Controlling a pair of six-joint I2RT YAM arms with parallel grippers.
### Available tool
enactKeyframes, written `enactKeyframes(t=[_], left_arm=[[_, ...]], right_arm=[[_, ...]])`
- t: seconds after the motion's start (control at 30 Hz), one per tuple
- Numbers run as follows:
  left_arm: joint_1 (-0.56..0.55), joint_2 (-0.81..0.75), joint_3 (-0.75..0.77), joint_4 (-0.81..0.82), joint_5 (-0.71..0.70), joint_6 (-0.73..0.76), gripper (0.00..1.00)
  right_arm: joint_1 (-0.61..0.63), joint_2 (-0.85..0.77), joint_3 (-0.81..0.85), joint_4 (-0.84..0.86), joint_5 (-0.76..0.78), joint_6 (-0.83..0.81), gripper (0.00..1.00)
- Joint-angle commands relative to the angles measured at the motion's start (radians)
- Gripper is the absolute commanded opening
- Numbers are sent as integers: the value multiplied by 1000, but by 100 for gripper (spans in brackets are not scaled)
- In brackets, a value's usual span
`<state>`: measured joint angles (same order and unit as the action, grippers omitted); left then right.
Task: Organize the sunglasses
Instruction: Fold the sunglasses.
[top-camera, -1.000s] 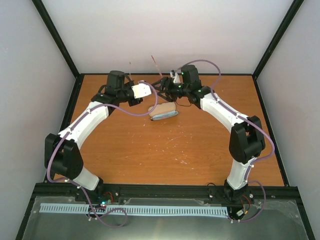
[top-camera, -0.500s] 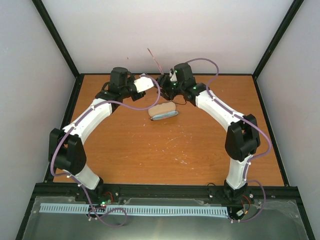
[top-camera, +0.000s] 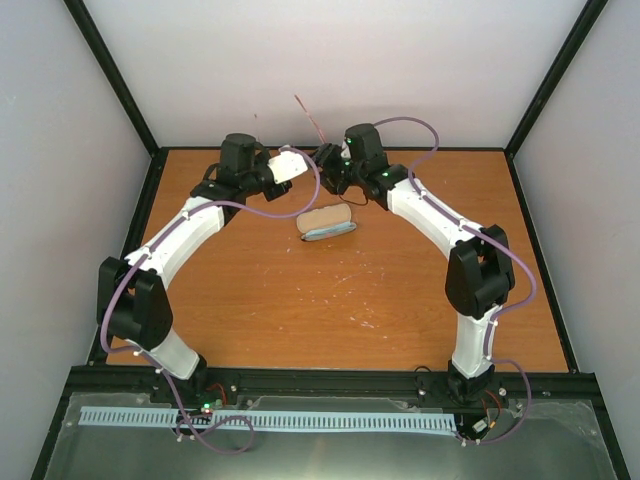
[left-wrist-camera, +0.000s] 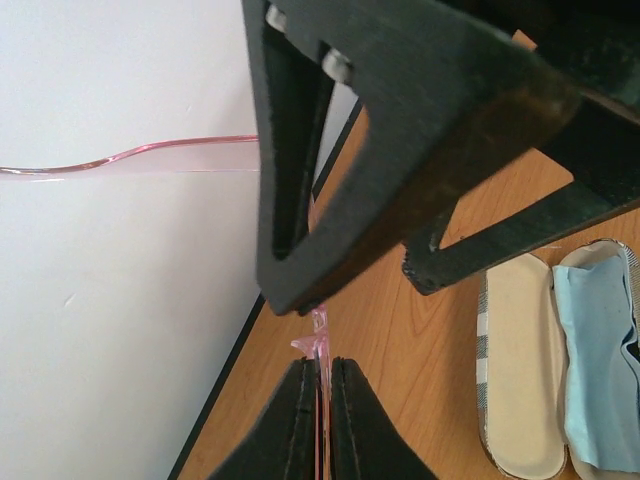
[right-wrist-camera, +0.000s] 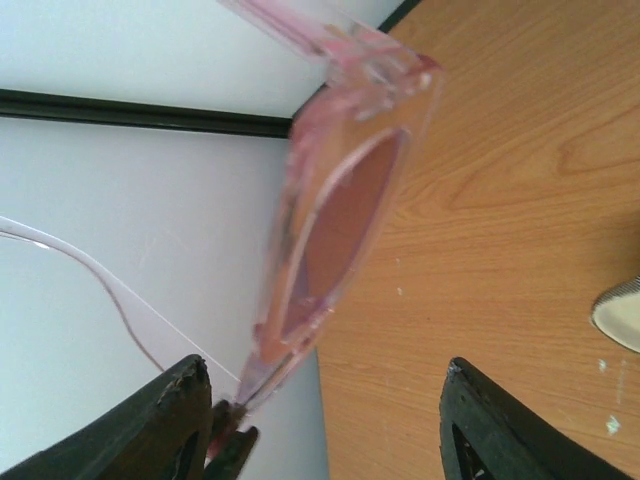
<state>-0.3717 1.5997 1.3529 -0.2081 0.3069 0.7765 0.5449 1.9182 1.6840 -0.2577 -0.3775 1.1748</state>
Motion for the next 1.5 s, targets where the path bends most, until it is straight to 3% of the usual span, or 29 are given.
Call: enactKeyframes(t=[0.0, 0.27, 0.63, 0.73, 0.8, 0.83, 0.9, 1.1, 1.23, 1.3, 1.33, 1.43, 1.47], left_arm=[[-14, -25, 26, 24, 19, -24, 1], [-34, -36, 26, 34, 32, -31, 1], [-46, -36, 32, 39, 27, -30, 2], [-49, -39, 22, 78, 29, -36, 29], [-50, -49, 11, 95, 33, -39, 66], [-51, -53, 6, 104, 35, -43, 93], [-52, -68, 0, 123, 40, -62, 99], [-48, -169, -19, 129, 129, -130, 100], [-38, -279, -40, 114, 236, -202, 99], [-38, -328, -39, 88, 300, -231, 94], [-37, -353, -40, 86, 324, -246, 89], [-34, -396, -53, 125, 335, -298, 46], [-32, -396, -58, 140, 330, -302, 38]], right_arm=[[4, 15, 1, 85, 11, 50, 61], [4, 69, 51, 73, -18, 78, 49], [7, 98, 134, -2, 21, 55, 14], [6, 95, 137, -10, 26, 48, 5], [5, 95, 137, -12, 27, 41, 3], [6, 94, 138, -16, 28, 37, 3], [2, 93, 137, -26, 27, 27, 3], [-68, 45, 97, -81, -7, -85, 3], [-187, 7, 48, -174, -176, -273, 3], [-254, -16, 14, -255, -261, -419, 3], [-283, -24, -4, -287, -307, -487, 3], [-346, -40, -35, -414, -420, -680, 3], [-350, -38, -29, -473, -440, -743, 3]])
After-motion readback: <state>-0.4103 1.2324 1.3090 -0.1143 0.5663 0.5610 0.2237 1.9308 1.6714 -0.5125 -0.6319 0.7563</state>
